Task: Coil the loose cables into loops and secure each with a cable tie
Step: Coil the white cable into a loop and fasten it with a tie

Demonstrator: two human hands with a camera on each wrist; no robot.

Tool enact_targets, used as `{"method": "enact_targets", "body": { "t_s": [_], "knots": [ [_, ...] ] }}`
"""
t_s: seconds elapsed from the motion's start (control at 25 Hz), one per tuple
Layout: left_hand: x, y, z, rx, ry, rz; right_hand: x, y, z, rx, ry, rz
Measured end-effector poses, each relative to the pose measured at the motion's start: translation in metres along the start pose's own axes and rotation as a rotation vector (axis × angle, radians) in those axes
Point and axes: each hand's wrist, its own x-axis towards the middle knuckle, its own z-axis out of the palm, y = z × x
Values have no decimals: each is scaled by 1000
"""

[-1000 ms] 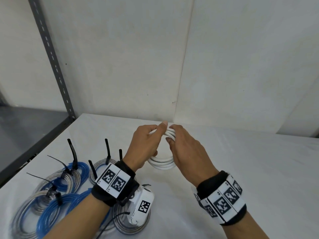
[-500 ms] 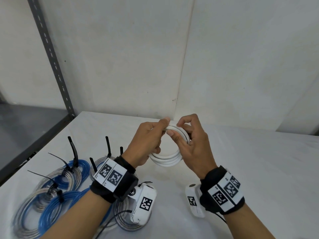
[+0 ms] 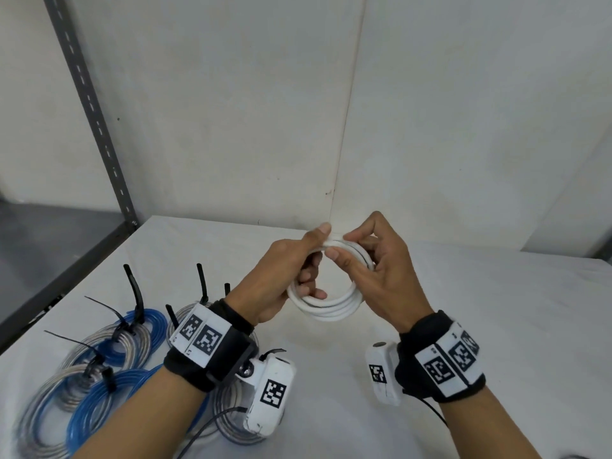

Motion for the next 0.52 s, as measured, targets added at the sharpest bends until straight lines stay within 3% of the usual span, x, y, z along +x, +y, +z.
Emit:
{"method": "enact_targets", "body": {
  "t_s": [0.24,0.52],
  "knots": [
    [-4,2,4,-50,-46,-117,-4,-8,-6,-9,-86,21],
    [-3,4,38,-23,-93,-146,-23,-15,-44,-49,-72,251]
  ]
}}
